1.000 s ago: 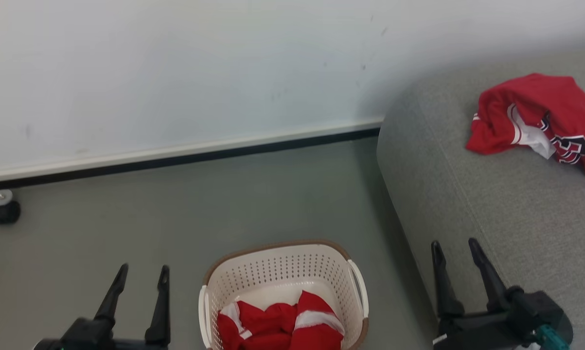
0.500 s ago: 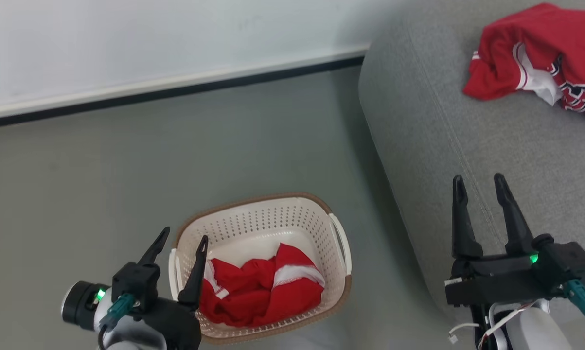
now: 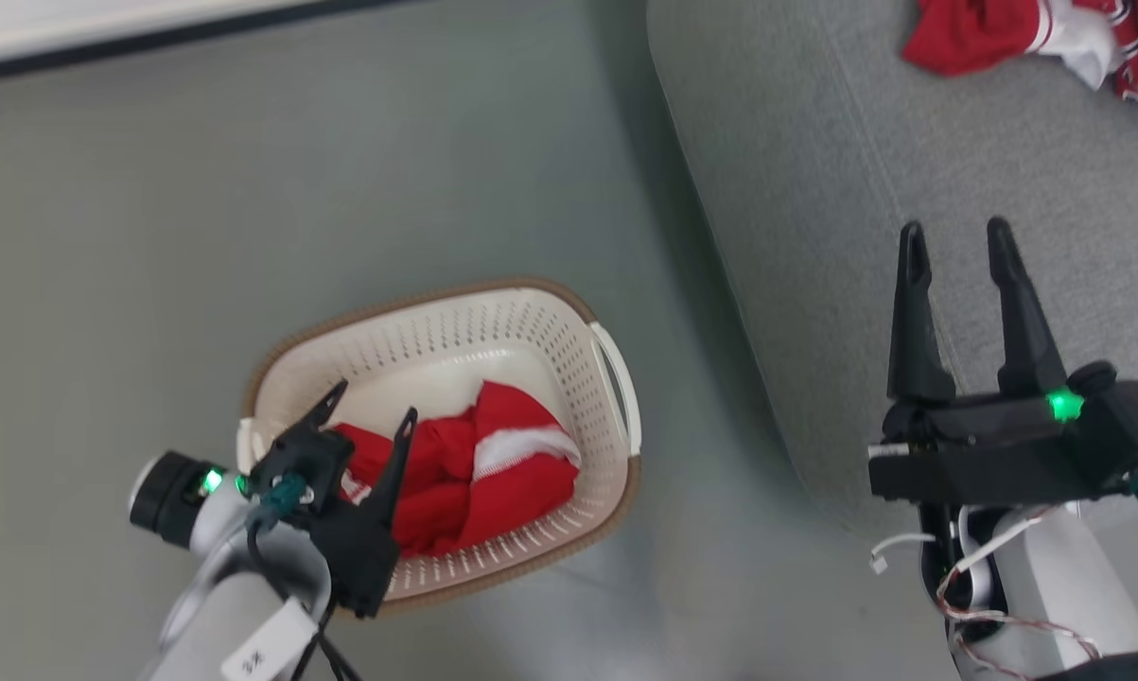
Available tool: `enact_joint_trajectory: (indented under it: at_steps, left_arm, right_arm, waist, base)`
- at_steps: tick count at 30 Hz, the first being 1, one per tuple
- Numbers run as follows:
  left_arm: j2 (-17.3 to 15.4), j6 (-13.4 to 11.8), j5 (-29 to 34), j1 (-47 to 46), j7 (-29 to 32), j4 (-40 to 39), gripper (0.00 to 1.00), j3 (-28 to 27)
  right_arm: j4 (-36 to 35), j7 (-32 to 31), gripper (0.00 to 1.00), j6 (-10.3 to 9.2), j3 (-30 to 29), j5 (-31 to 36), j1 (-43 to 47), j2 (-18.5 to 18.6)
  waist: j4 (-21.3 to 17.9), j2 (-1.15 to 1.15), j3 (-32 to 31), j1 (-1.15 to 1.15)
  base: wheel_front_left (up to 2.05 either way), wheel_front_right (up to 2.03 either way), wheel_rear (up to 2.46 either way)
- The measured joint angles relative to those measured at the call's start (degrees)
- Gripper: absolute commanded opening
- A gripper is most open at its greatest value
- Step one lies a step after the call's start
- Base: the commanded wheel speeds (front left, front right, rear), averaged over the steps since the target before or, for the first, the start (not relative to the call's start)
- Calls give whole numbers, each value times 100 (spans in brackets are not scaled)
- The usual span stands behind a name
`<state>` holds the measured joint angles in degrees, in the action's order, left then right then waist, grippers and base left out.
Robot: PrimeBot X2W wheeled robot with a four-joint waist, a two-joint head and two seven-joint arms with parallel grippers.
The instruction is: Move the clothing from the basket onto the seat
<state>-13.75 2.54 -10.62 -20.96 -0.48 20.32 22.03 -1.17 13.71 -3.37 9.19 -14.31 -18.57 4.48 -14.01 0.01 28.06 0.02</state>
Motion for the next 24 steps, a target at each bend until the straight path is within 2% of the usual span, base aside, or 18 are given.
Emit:
enact_joint_trajectory:
  at_steps: [24]
  left_arm:
    - [-427, 153, 598, -1394, 450, 1109, 100, 285]
  right_arm:
    - [-48, 58, 100, 0, 154, -286, -1355, -119]
  waist:
    - [-630, 1, 2016, -1]
  base:
    - [0, 0, 0]
